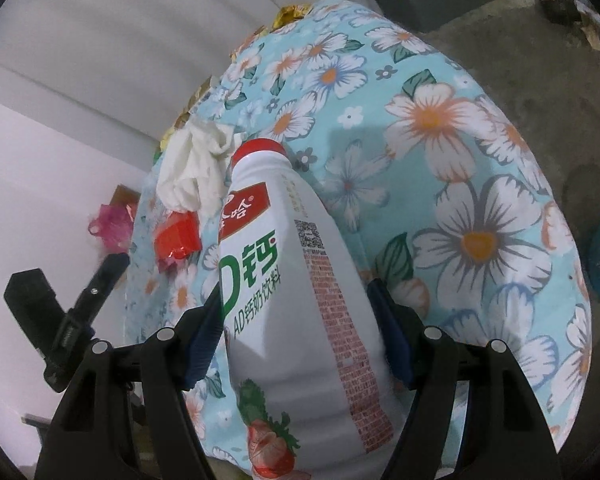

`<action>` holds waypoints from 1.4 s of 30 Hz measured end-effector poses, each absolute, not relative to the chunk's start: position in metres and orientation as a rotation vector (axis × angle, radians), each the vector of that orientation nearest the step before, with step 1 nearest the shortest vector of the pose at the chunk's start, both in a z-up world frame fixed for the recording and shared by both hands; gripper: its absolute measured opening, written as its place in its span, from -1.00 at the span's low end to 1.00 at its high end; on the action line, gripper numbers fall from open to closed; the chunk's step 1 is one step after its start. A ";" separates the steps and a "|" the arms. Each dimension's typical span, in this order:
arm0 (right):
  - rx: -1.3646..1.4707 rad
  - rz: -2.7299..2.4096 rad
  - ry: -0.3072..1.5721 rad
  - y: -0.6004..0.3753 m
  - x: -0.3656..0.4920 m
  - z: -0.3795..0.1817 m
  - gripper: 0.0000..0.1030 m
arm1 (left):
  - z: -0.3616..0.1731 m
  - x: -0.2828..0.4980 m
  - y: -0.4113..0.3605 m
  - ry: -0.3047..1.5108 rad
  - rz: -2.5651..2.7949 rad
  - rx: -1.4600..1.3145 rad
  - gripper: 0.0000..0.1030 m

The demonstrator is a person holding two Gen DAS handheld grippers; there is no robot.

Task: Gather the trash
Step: 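Grasp the white tissue with the left tool while the right tool holds the bottle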

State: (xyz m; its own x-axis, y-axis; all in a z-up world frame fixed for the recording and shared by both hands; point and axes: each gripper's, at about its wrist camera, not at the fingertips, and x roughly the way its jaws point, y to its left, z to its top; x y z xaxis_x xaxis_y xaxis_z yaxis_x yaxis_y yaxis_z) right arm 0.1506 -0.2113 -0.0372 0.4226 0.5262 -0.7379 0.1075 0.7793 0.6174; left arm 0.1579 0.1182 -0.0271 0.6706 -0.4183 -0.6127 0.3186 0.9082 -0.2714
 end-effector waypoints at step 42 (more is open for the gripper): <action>0.807 0.351 1.068 -0.236 0.137 -0.040 0.31 | -0.013 0.275 0.085 0.902 -0.542 -0.247 -0.97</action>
